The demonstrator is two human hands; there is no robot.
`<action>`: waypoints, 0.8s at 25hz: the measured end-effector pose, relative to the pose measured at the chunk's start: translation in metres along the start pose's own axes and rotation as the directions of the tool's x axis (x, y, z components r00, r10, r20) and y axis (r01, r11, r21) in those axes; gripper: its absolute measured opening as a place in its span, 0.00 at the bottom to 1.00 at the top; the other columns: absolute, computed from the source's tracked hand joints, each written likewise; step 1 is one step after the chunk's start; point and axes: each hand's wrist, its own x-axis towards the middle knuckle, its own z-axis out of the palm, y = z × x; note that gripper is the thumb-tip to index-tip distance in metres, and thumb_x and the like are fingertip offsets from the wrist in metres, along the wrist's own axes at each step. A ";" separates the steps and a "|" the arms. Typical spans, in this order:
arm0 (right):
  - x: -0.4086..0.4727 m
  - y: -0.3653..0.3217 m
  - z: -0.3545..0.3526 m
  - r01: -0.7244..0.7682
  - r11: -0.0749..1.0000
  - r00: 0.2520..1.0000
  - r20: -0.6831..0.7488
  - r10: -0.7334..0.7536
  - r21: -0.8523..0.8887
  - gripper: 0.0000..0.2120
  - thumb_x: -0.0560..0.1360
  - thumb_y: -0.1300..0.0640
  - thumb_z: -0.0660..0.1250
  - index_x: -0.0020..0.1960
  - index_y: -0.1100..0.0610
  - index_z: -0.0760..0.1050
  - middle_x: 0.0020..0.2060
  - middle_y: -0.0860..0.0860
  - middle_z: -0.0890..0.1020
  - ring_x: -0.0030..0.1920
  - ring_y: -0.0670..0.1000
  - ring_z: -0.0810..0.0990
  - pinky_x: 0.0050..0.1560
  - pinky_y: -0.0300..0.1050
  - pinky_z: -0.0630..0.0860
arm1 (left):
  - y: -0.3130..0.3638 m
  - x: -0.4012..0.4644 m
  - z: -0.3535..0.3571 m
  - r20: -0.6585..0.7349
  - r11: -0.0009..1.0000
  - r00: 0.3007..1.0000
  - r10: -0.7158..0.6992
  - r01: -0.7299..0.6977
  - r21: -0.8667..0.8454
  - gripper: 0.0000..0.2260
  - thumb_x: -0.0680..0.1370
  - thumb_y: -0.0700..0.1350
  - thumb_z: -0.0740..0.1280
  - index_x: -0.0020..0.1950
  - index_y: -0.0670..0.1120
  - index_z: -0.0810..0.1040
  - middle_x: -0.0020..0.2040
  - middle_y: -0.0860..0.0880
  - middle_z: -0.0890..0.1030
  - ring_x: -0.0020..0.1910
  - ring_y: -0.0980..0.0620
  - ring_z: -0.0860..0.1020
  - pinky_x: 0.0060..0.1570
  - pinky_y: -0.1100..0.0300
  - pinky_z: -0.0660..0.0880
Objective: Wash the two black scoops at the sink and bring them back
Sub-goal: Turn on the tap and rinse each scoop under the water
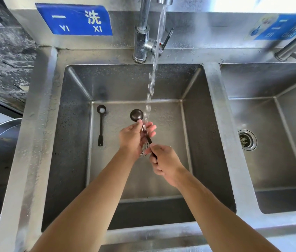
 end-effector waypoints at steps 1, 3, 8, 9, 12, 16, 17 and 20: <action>0.003 -0.002 0.003 0.017 1.000 0.999 -0.027 -0.018 -0.016 0.17 0.85 0.53 0.56 0.44 0.59 0.77 0.24 0.49 0.67 0.21 0.46 0.59 0.20 0.38 0.55 | -0.003 -0.002 0.000 -0.003 1.000 1.000 -0.019 0.019 0.004 0.12 0.84 0.43 0.64 0.52 0.33 0.79 0.48 0.36 0.86 0.43 0.41 0.87 0.35 0.55 0.82; 0.012 -0.009 0.010 0.048 0.997 0.996 -0.070 -0.052 -0.057 0.17 0.85 0.54 0.56 0.41 0.58 0.74 0.23 0.48 0.66 0.19 0.46 0.59 0.18 0.38 0.55 | -0.009 -0.007 -0.002 0.002 0.999 0.999 -0.040 0.039 0.004 0.10 0.84 0.42 0.62 0.51 0.36 0.78 0.49 0.37 0.86 0.42 0.42 0.86 0.38 0.53 0.82; 0.025 -0.017 0.018 0.046 0.997 0.995 -0.088 -0.051 -0.062 0.17 0.84 0.53 0.58 0.38 0.57 0.72 0.26 0.51 0.69 0.20 0.47 0.60 0.20 0.39 0.54 | 0.000 -0.011 -0.012 0.068 1.000 0.998 -0.015 0.014 0.018 0.11 0.81 0.29 0.61 0.61 0.34 0.77 0.53 0.38 0.86 0.51 0.42 0.86 0.50 0.50 0.83; 0.025 -0.017 0.020 0.052 0.998 0.997 -0.059 -0.053 -0.027 0.17 0.85 0.54 0.58 0.39 0.58 0.73 0.27 0.51 0.70 0.21 0.47 0.61 0.21 0.39 0.55 | 0.005 -0.012 -0.014 0.063 1.000 0.998 0.002 -0.004 0.030 0.11 0.80 0.29 0.62 0.61 0.34 0.78 0.54 0.37 0.86 0.51 0.42 0.86 0.50 0.50 0.83; 0.023 -0.014 0.023 0.091 0.977 0.993 0.051 -0.102 0.191 0.13 0.84 0.62 0.57 0.45 0.62 0.76 0.31 0.54 0.77 0.25 0.48 0.69 0.25 0.43 0.64 | 0.017 -0.016 -0.012 -0.013 0.996 0.999 0.052 -0.051 0.077 0.07 0.82 0.36 0.64 0.54 0.34 0.81 0.48 0.36 0.86 0.38 0.43 0.85 0.33 0.54 0.82; 0.023 -0.010 0.026 0.128 0.935 0.980 0.103 -0.170 0.332 0.11 0.84 0.67 0.59 0.50 0.66 0.79 0.37 0.57 0.84 0.31 0.50 0.76 0.31 0.43 0.75 | 0.021 -0.016 -0.006 -0.138 0.996 0.986 0.089 -0.085 0.034 0.09 0.83 0.43 0.65 0.51 0.37 0.79 0.45 0.38 0.87 0.40 0.41 0.86 0.36 0.51 0.83; 0.025 -0.011 0.026 0.116 0.936 0.983 0.097 -0.156 0.332 0.10 0.84 0.66 0.60 0.51 0.67 0.80 0.39 0.58 0.85 0.31 0.50 0.77 0.30 0.42 0.77 | 0.022 -0.016 -0.007 -0.139 0.997 0.987 0.083 -0.083 0.009 0.09 0.84 0.43 0.64 0.53 0.37 0.78 0.46 0.38 0.87 0.43 0.40 0.87 0.38 0.50 0.84; 0.032 -0.013 0.024 0.081 0.955 0.994 0.051 -0.100 0.286 0.11 0.84 0.60 0.62 0.52 0.65 0.81 0.43 0.61 0.85 0.30 0.50 0.78 0.29 0.43 0.78 | 0.025 -0.012 -0.013 -0.056 0.998 0.997 0.053 -0.051 0.031 0.09 0.84 0.42 0.61 0.59 0.38 0.76 0.50 0.40 0.87 0.48 0.37 0.86 0.33 0.53 0.82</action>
